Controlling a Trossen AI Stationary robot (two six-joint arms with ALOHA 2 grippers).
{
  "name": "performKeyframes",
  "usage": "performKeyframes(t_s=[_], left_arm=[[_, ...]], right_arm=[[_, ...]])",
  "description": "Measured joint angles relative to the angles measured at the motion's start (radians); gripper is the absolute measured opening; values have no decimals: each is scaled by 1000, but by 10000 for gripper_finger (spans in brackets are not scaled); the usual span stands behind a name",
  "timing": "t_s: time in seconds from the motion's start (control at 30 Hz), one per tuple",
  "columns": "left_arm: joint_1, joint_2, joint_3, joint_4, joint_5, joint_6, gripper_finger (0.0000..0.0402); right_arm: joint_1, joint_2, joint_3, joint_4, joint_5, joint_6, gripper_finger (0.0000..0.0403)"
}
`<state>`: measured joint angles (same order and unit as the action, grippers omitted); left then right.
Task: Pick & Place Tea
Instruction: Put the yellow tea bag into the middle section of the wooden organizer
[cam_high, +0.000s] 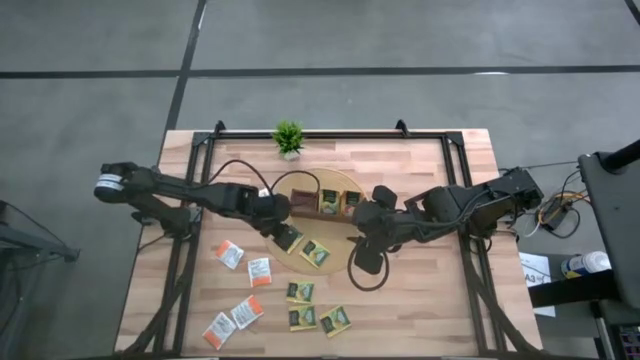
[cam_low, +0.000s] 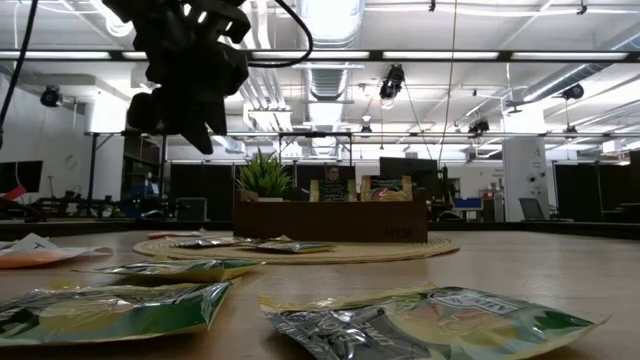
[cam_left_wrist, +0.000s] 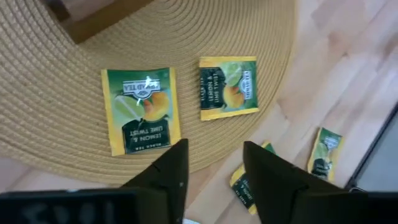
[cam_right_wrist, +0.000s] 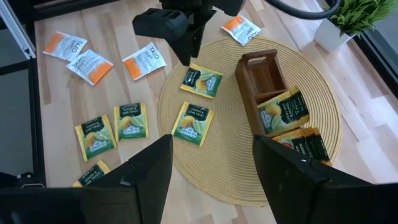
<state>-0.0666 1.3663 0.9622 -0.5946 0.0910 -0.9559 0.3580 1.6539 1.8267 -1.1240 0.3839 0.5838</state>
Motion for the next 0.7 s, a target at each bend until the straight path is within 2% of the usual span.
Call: performKeyframes(t_s=[0.13, 0.23, 0.7], left_arm=[[0, 14, 0, -8, 5, -24, 197], [0, 29, 1, -10, 20, -70, 216], [-14, 114, 4, -70, 21, -139, 213]], right_arm=[[0, 0, 0, -1, 0, 0, 219], [0, 0, 0, -1, 0, 0, 219], [0, 0, 0, -1, 0, -7, 219]])
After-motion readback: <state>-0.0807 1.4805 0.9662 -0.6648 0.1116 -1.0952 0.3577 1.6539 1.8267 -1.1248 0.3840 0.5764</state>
